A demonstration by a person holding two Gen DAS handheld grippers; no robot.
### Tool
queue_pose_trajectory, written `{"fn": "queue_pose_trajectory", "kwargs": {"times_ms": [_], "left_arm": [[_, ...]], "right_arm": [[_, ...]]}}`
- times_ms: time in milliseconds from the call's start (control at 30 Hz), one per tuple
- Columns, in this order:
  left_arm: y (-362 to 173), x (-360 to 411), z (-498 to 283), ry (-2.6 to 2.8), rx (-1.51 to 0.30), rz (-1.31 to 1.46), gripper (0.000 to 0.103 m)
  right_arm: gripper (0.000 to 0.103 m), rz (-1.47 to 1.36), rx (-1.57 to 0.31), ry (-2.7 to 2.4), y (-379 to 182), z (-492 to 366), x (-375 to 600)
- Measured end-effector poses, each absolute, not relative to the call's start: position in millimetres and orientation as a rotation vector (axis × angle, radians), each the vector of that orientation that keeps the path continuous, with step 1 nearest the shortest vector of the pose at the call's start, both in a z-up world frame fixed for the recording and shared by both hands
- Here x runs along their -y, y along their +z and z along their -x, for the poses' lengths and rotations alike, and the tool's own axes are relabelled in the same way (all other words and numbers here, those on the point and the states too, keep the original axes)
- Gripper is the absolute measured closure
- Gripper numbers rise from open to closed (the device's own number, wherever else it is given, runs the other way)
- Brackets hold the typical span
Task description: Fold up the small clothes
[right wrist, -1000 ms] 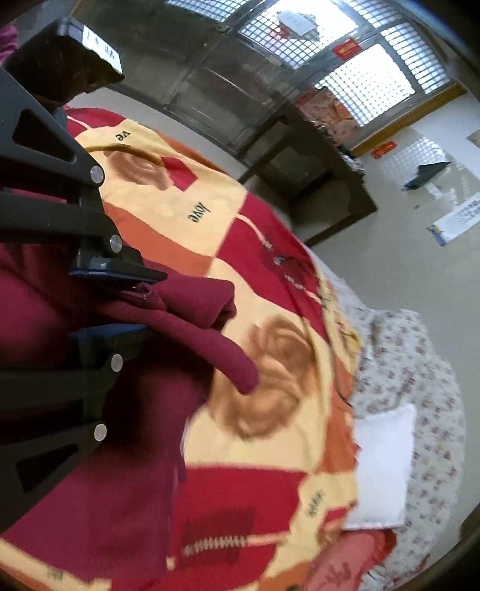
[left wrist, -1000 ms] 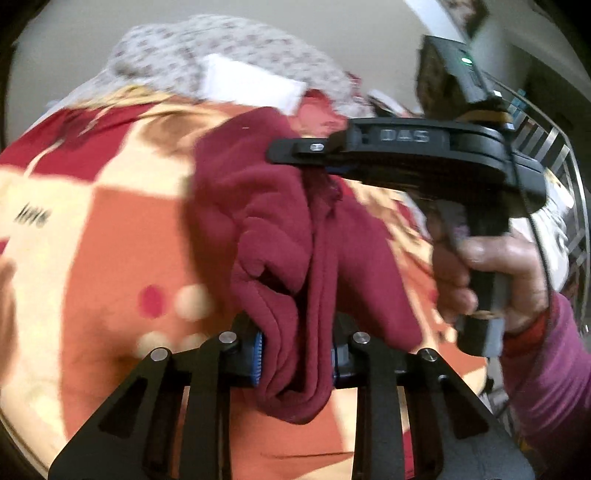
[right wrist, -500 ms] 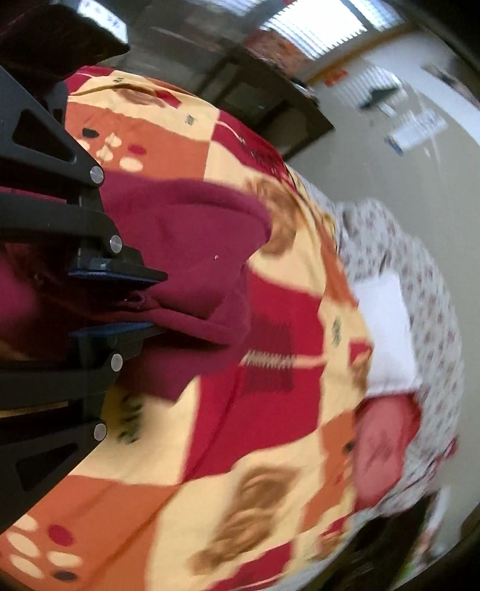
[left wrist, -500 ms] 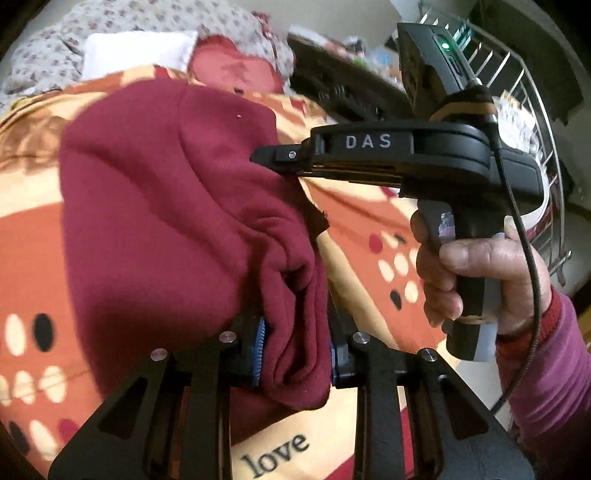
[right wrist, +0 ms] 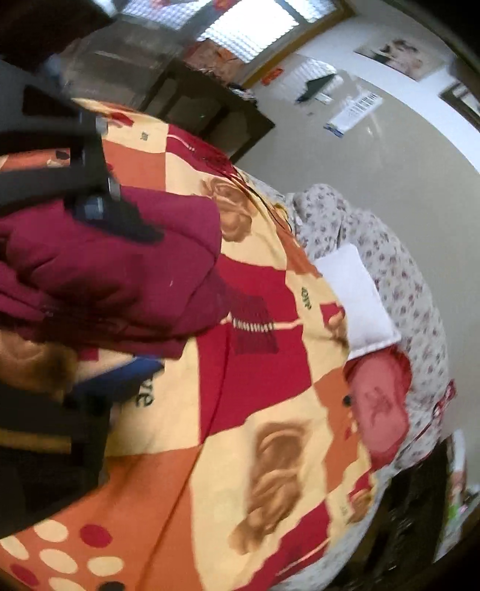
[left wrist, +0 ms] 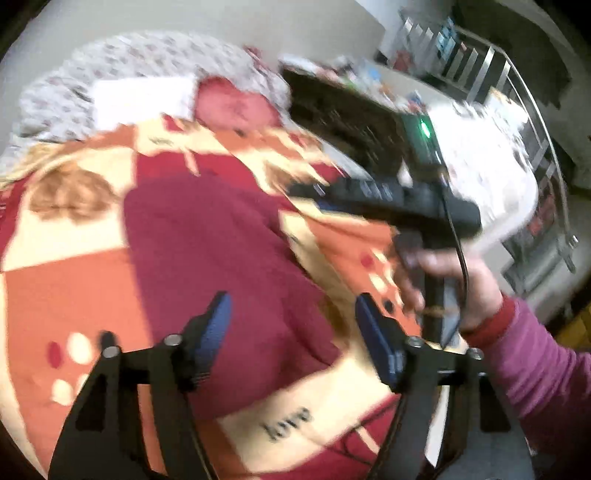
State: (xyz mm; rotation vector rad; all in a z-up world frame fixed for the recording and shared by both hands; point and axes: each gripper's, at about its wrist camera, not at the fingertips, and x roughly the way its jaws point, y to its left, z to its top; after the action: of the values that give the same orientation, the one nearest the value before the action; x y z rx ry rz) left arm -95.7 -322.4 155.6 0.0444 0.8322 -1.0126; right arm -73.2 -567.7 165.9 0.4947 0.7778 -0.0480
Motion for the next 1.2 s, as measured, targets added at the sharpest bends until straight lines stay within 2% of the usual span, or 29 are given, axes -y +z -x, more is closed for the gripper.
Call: {"fn": "queue_pose_trajectory", "kwargs": {"times_ms": [133,200,233,267,333,533,700,733,767,800,933,1100,1133,1200], "left_arm": [[129,322,74,-0.929,-0.925,-0.029,0.032],[115,323,70,-0.907,-0.942,-0.027,0.032],[108,325,69,-0.893,-0.956,-0.039,0.032],[104,327,73,-0.889,-0.971,-0.046,0.032],[91,328,74,-0.890,-1.002,-0.040,0.032],[79,357,73,-0.882,-0.977,-0.110,0.032],[83,361,73,-0.861,-0.975,-0.145,0.032],[83,359,73,-0.858,-0.980,-0.137,0.032],[83,358,73,-0.855,-0.981,-0.131,0.032],[83,357,74,-0.852,-0.981,-0.128,0.032],[84,357,78,-0.838,-0.975,-0.139,0.032],[85,355,81,-0.826,-0.979,-0.128,0.032],[85,354,81,-0.821,-0.979,-0.127,0.032],[86,354,82,-0.816,-0.977,-0.132,0.032]], "right_arm": [[0.034,-0.468,-0.832,-0.016,147,44,557],[0.060,-0.459,-0.857,0.001,135,34,552],[0.084,-0.416,-0.860,-0.034,132,31,549],[0.093,-0.355,-0.859,-0.065,132,30,546],[0.094,-0.284,-0.863,-0.095,131,29,549],[0.094,-0.353,-0.926,-0.128,100,14,576],[0.091,-0.411,-0.886,-0.116,127,31,576],[0.082,-0.404,-0.878,-0.135,135,37,573],[0.060,-0.398,-0.867,-0.151,141,42,570],[0.053,-0.399,-0.843,-0.149,150,51,566],[0.052,-0.376,-0.837,-0.048,169,72,541],[0.052,-0.296,-0.856,-0.032,162,89,514],[0.054,-0.304,-0.859,-0.031,158,90,514],[0.064,-0.347,-0.875,-0.017,150,90,518]]}}
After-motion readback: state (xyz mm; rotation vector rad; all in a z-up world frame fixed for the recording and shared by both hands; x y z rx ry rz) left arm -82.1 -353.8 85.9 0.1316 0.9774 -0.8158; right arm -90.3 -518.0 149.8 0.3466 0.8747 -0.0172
